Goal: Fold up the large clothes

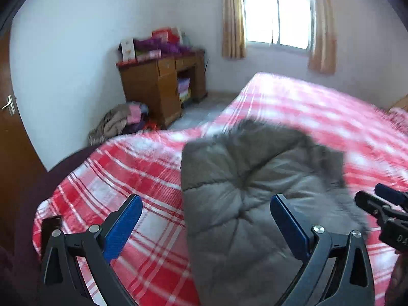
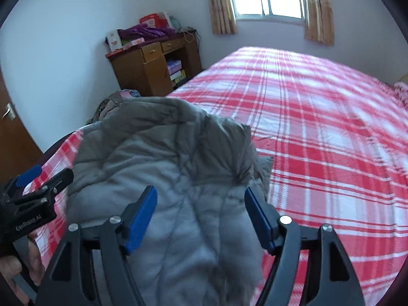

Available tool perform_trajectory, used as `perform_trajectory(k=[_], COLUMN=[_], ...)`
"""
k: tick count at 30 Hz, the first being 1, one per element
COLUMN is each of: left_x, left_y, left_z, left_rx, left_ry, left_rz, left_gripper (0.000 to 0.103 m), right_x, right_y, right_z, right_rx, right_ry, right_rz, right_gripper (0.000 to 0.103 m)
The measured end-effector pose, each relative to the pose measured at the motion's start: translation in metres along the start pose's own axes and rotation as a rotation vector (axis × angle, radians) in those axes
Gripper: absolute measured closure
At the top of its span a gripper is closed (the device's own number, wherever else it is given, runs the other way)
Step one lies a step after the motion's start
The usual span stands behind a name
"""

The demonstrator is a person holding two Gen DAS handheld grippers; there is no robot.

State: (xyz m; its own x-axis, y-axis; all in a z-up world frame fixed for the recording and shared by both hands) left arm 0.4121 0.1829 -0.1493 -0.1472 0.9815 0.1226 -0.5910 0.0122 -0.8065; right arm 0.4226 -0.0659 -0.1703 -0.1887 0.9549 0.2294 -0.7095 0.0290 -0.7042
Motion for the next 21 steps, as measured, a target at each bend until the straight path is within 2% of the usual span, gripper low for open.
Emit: perform_trajectory(k=[4, 8, 13, 21], left_x=[0.003, 0.009, 0.014, 0.015], left_y=[-0.005, -0.010, -0.019, -0.021], left_z=[0.064, 0.098, 0.120, 0.127], left_rx=[-0.093, -0.138, -0.184, -0.190], left_ry=[0.019, 0.021, 0.031, 0.045], left_rz=[-0.003, 0.006, 0.024, 0.029], left_gripper=[0.002, 0.002, 0.002, 0.002], right_x=[0.016, 0.027, 0.040, 0.047], right_y=[0.002, 0.001, 0.000, -0.002], right_z=[0.068, 0.110, 0.142, 0.161], right_rx=[-0.118, -0.190, -0.249, -0.302], right_ry=[-0.020, -0.020, -0.029, -0.032], right_rz=[0.037, 0.057, 0.079, 0.095], right_gripper=[0.013, 0.013, 0.011, 0.010])
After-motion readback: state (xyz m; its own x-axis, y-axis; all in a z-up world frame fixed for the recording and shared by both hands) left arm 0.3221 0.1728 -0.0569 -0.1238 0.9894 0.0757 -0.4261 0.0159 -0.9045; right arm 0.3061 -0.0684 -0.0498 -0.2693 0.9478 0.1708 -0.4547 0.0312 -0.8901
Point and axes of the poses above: each gripper's, at about its wrist camera, not at the fingertips, and z roughly against the way its jaws point, x to its left, y to its underside, the point moved 8 cm from there along -z, roughly the way its jaws point, and after that the axes turned 7 degrees about -z, right-handed, at the moved point
